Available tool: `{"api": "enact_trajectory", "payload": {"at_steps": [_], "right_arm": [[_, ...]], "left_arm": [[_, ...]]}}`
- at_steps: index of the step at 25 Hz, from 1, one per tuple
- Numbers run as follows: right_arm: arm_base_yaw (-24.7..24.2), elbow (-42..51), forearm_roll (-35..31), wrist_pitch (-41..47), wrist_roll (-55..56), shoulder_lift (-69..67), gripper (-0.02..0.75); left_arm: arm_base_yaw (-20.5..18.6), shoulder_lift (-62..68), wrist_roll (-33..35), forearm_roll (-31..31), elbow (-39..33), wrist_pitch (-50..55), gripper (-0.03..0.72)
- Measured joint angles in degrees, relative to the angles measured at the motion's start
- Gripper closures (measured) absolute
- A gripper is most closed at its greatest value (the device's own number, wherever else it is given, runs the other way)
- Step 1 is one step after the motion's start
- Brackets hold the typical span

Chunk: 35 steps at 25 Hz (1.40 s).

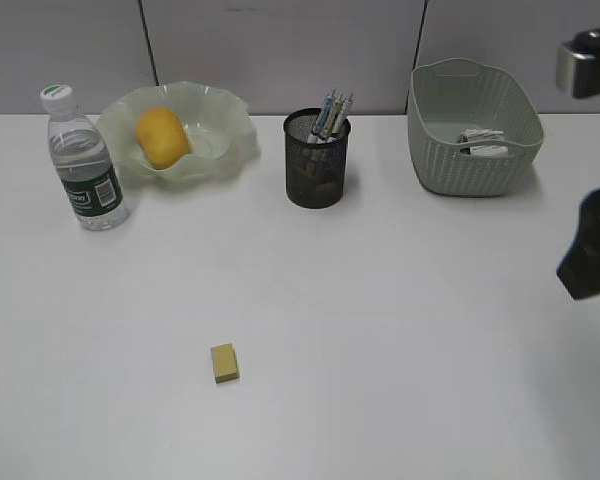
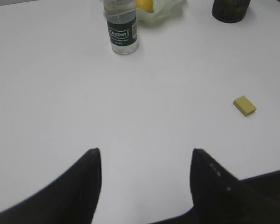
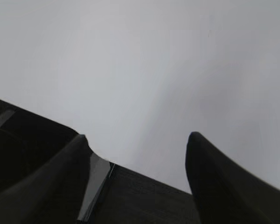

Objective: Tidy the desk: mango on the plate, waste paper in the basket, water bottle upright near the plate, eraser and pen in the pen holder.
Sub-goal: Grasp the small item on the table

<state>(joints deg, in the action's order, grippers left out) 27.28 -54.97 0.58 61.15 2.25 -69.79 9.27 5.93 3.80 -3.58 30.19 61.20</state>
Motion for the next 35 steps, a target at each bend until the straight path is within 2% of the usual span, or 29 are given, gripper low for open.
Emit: {"api": "enact_trajectory", "payload": {"at_steps": [11, 21, 26, 35], "right_arm": [[0.0, 14.28, 0.0, -0.73, 0.71, 25.91, 0.227], [0.0, 17.45, 0.0, -0.23, 0.72, 48.47, 0.227], [0.0, 18.23, 0.5, -0.1, 0.77, 52.45, 0.227], [0.0, 25.29, 0.0, -0.09, 0.77, 52.5, 0.227]], "left_arm": [[0.0, 0.0, 0.0, 0.0, 0.0, 0.0, 0.23], [0.0, 0.0, 0.0, 0.0, 0.0, 0.0, 0.23], [0.0, 0.0, 0.0, 0.0, 0.0, 0.0, 0.23], [0.0, 4.0, 0.0, 0.93, 1.52, -2.16, 0.23]]}}
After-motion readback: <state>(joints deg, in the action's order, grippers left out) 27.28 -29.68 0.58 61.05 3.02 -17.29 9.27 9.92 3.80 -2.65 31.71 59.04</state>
